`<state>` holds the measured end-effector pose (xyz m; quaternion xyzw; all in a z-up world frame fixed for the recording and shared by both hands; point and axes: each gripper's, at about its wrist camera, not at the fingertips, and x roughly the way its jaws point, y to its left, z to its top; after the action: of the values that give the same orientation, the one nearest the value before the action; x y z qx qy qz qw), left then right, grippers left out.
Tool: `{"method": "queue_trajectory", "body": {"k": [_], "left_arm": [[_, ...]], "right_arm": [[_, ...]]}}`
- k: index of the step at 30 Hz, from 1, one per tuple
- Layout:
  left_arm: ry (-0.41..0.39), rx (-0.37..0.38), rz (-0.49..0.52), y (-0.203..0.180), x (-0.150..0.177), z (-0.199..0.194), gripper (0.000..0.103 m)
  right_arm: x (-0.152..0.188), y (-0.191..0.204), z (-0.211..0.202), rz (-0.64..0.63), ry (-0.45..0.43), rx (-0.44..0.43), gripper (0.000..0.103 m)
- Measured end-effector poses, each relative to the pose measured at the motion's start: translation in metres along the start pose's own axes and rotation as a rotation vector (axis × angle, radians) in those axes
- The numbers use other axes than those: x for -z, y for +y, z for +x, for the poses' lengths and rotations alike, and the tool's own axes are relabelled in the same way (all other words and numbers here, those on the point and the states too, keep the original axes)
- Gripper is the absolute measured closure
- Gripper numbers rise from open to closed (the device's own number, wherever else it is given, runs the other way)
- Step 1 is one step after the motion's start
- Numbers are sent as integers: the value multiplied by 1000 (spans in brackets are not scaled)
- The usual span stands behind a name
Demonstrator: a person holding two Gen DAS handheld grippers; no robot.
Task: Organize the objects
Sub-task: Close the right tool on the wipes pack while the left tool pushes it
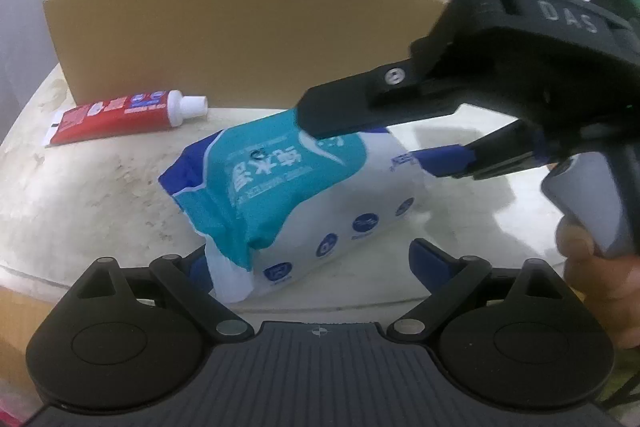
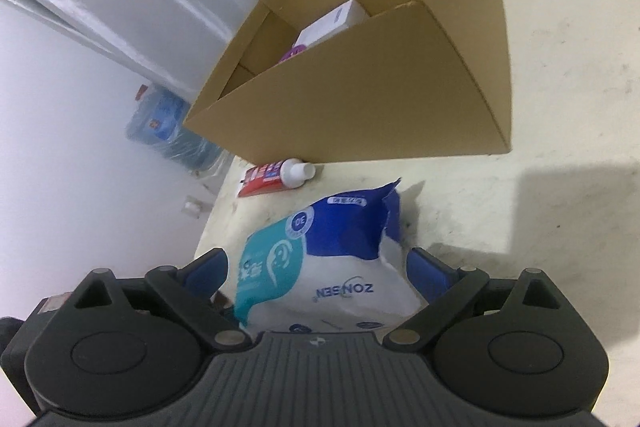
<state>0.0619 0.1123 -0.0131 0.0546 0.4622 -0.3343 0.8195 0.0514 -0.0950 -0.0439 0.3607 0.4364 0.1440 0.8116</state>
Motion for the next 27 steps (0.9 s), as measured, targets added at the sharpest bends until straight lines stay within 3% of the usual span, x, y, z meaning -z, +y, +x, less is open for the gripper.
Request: {"method": "queue_trajectory", "body": {"k": [13, 27], "left_arm": [[6, 47, -10, -13, 4, -11, 7], [-19, -9, 18, -4, 5, 7, 6]], "right_arm": [[-1, 9, -4, -46, 42, 16, 4], [-1, -19, -8, 12, 31, 18, 0]]}}
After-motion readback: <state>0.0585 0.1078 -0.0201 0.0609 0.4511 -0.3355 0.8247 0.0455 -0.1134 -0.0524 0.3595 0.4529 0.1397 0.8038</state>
